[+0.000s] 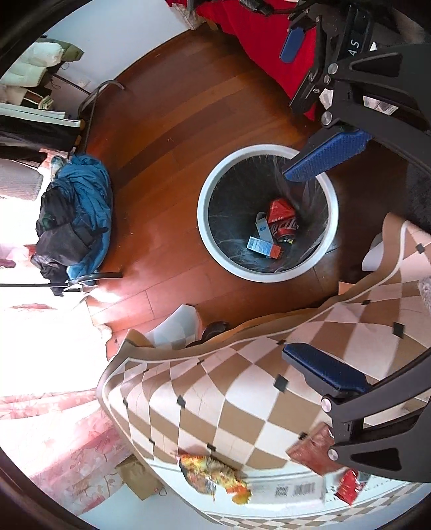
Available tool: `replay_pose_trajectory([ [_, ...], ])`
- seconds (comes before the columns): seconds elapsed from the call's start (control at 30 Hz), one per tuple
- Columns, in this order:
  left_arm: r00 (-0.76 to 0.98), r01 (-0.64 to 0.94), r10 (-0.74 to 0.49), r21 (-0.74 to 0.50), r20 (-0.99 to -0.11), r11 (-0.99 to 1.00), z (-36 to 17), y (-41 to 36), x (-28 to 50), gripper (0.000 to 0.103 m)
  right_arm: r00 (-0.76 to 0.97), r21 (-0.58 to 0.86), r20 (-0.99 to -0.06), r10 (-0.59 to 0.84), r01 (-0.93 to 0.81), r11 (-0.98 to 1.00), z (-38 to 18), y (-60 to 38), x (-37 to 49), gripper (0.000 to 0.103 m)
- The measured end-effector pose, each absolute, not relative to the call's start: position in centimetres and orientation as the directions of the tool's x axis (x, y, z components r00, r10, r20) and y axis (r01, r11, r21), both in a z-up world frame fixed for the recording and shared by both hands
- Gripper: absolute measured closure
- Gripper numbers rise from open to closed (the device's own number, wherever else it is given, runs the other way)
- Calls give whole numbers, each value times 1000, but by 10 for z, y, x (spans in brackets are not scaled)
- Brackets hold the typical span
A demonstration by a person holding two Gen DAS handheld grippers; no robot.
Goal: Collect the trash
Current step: 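Open both tools to drop the can and carton into the bin, then move both tools back over the table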
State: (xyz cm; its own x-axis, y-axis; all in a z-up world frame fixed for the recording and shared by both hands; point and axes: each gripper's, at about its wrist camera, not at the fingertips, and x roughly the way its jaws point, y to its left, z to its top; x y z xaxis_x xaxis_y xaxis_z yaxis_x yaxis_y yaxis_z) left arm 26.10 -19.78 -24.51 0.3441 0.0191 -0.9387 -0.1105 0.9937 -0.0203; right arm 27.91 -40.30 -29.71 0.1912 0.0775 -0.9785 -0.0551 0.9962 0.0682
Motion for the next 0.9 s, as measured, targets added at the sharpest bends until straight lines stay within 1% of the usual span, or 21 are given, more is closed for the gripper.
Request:
replay_pose_trajectory([
  [0.3, 401, -114, 1, -50, -916, 992, -195, -192, 232, 3, 268, 97, -958, 106, -48, 994, -234, -404, 246, 0],
  [0.5, 455, -105, -1, -55, -890, 993, -155, -187, 208, 3, 355, 140, -924, 141, -27, 990, -179, -407, 225, 0],
  [0.6, 490, -120, 21, -44, -871, 992, -130, -177, 195, 3, 410, 174, -897, 167, -22, 985, -146, -402, 215, 0],
  [0.73, 539, -173, 61, -39, -840, 984, -101, -151, 176, 3, 464, 230, -855, 232, -62, 971, -104, -376, 199, 0],
  [0.83, 548, -241, 90, -53, -831, 969, -96, -116, 159, 3, 452, 265, -844, 290, -118, 957, -94, -342, 190, 0],
  [0.9, 546, -297, 126, -50, -828, 954, -99, -87, 144, 3, 401, 283, -853, 334, -183, 942, -99, -305, 186, 0],
])
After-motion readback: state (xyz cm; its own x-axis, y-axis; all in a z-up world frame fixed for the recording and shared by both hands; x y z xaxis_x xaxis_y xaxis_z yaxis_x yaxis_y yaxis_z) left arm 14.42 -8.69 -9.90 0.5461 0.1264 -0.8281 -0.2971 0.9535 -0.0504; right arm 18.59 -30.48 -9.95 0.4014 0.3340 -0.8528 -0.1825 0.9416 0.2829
